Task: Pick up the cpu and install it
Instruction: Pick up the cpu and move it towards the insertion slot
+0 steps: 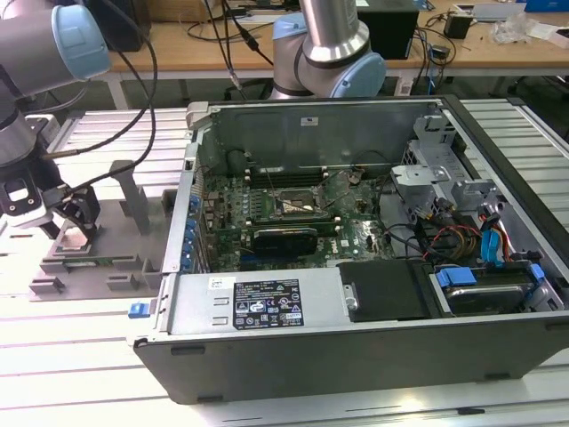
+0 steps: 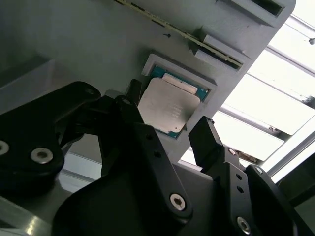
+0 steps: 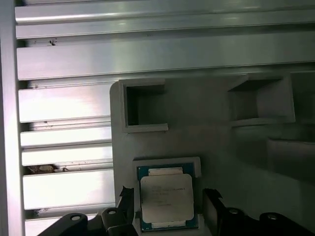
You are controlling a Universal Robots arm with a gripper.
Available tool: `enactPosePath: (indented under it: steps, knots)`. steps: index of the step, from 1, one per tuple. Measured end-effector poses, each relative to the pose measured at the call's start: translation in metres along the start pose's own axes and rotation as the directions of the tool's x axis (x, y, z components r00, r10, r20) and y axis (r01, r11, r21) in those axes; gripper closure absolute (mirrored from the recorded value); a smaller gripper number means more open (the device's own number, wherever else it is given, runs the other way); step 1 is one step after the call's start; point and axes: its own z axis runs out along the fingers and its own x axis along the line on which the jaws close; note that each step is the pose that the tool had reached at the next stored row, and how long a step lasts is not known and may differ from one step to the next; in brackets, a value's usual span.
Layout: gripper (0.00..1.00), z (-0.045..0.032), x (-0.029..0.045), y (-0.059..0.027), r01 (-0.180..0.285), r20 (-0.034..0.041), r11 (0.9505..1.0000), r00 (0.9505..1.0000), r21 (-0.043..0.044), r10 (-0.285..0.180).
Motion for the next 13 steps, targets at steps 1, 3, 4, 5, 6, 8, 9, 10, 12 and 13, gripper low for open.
enactPosePath:
  steps: [1,3,4,5,6,8,9,10,12,13]
  knots:
    - [0.34,0.0013,0.0001,0.0005,0.0,0.0,1.0,1.0,0.0001,0.0]
    - [0.34,0.0033,0.0001,0.0009,0.001,0.0001,1.0,1.0,0.0005,-0.001]
    - [0.34,0.0041,0.0002,0.0012,0.002,0.0001,1.0,1.0,0.0007,-0.002]
    - [0.34,0.0051,0.0002,0.0016,0.004,-0.0001,1.0,1.0,0.0011,-0.004]
    - [0.34,0.0059,0.0002,0.0019,0.006,-0.0001,1.0,1.0,0.0013,-0.006]
    - [0.34,0.0077,0.0003,0.0027,0.011,-0.0004,0.9999,0.9999,0.0017,-0.011]
    - [0.34,0.0086,0.0003,0.0029,0.014,-0.0006,0.9999,0.9999,0.0015,-0.014]
    - [0.34,0.0095,0.0004,0.0031,0.017,-0.0007,0.9999,0.9999,0.0015,-0.017]
    - [0.34,0.0112,0.0005,0.0032,0.018,-0.0004,0.9998,0.9998,0.0013,-0.018]
    - [0.34,0.0112,0.0005,0.0033,0.018,-0.0005,0.9998,0.9998,0.0014,-0.018]
